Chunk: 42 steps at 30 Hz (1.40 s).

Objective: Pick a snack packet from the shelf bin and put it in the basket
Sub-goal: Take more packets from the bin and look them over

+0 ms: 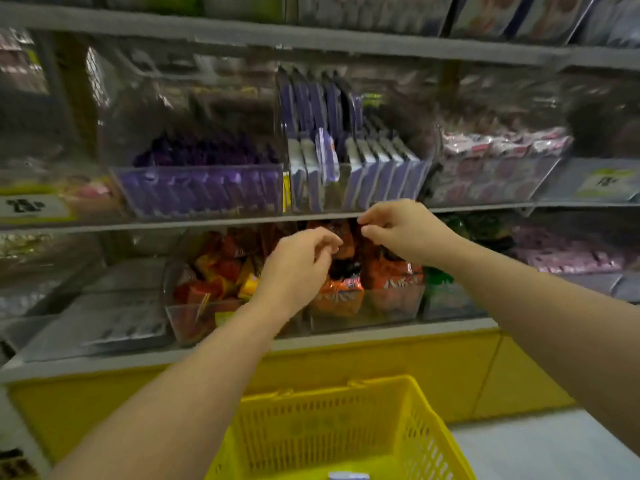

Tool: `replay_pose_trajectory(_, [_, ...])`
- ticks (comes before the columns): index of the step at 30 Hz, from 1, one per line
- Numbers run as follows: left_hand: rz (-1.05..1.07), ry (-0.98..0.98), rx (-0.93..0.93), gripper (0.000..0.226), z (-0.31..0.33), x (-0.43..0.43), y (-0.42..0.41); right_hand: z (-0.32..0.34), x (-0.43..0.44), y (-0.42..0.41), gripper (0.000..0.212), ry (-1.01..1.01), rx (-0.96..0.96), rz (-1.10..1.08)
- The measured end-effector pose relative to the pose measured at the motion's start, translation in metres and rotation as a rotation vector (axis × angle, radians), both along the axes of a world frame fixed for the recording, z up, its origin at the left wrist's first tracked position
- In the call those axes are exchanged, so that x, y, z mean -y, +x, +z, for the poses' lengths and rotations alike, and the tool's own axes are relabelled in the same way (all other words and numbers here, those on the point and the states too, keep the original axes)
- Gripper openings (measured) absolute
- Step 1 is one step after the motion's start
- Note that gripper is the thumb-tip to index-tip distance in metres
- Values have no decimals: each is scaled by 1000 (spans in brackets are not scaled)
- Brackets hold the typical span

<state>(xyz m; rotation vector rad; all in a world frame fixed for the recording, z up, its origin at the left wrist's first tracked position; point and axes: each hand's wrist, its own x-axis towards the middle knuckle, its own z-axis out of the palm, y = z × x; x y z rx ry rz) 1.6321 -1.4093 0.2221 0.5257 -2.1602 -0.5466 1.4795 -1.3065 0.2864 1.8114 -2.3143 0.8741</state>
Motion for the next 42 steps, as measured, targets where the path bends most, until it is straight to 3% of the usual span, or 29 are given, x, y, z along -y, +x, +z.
replay_pose_trajectory(6, [60,-333,19,22,88,33,-7,64,24,-23,23,-110,-135,-45])
replay_pose_trajectory(10, [187,-564,191,36,125,63,-23,79,47,-44,24,-83,-201,-66])
replay_pose_trajectory(17, [297,-600,568,43,158,99,-66,89,86,-75,26,104,-278,39])
replay_pose_trajectory(21, [231,-585,700,33,163,107,-77,95,99,-83,25,165,-384,184])
replay_pose_trajectory(25, [129,-727,835,30,161,109,-78,114,111,-81,33,433,-488,266])
replay_pose_trajectory(32, [42,-876,845,35,158,125,-68,119,127,-71,36,696,-582,182])
replay_pose_trajectory(39, [86,-858,807,34,151,131,-65,113,135,-70,49,558,-450,49])
replay_pose_trajectory(42, [79,-774,788,39,148,128,-65,109,141,-66,40,456,-415,-33])
